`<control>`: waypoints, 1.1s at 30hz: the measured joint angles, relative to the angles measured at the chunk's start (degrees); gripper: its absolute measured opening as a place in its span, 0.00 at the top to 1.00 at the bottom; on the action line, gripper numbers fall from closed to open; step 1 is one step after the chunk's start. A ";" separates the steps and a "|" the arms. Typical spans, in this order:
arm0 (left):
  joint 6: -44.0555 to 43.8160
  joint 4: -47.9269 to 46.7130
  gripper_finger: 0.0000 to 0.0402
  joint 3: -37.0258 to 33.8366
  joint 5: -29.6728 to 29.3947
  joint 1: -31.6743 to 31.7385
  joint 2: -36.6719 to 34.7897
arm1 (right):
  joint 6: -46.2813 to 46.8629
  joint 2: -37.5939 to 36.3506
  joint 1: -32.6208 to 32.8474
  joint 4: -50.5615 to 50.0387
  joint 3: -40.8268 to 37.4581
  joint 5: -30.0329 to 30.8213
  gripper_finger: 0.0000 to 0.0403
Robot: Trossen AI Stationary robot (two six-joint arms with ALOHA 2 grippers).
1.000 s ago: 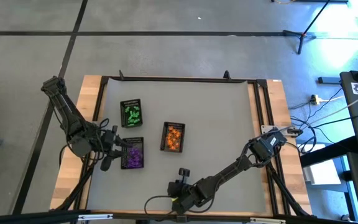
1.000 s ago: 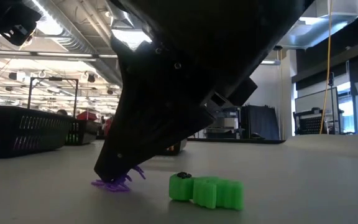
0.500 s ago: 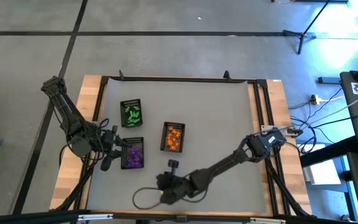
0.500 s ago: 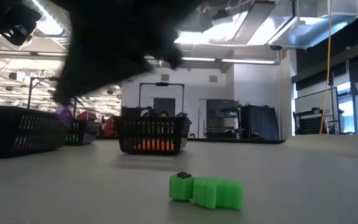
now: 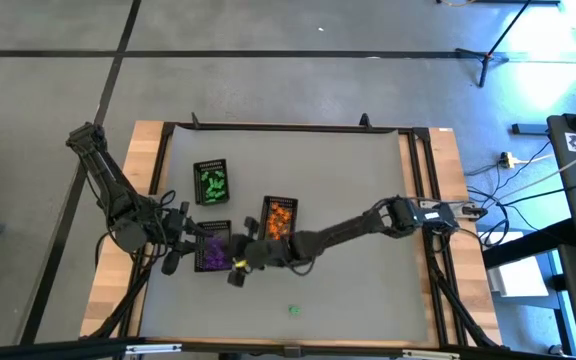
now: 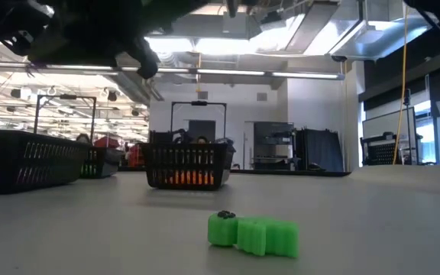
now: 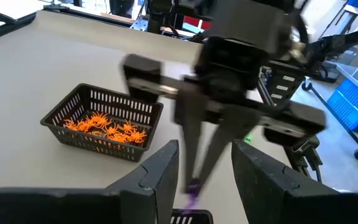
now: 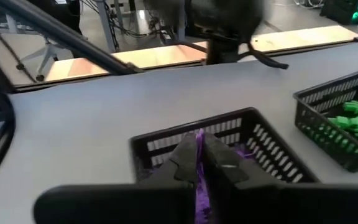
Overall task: Sort Halloween decoration
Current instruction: Put the purple spider toy into the bottom left black basket, then put the green alien toy into the top left black basket
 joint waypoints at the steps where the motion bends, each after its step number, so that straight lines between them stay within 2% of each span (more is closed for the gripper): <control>1: 0.00 0.00 0.65 0.00 0.00 0.00 0.00 | 0.00 0.02 -0.50 -0.11 0.00 -0.82 0.95; 4: 0.00 0.00 0.65 0.00 0.00 0.00 0.00 | 0.28 0.00 -1.63 0.18 0.00 -2.54 0.90; 12: 0.00 0.00 0.65 0.00 -0.79 0.00 -0.01 | 0.59 0.02 -2.27 1.67 0.00 -3.42 0.66; 15: -0.01 -0.02 0.65 0.00 -0.79 0.00 -0.01 | -0.15 0.02 -1.89 1.28 0.00 -3.57 0.62; 19: -0.02 0.00 0.65 0.00 -0.79 0.00 -0.02 | -1.58 -0.42 -1.01 -1.73 0.01 -7.74 0.60; 26: 0.00 0.00 0.65 0.00 -0.89 0.00 -0.02 | 3.09 -1.26 3.25 -20.24 4.57 -10.32 0.60; 33: -0.02 -0.02 0.65 0.00 -1.81 0.00 -0.02 | 5.62 -1.77 12.77 -41.64 10.88 -2.89 0.60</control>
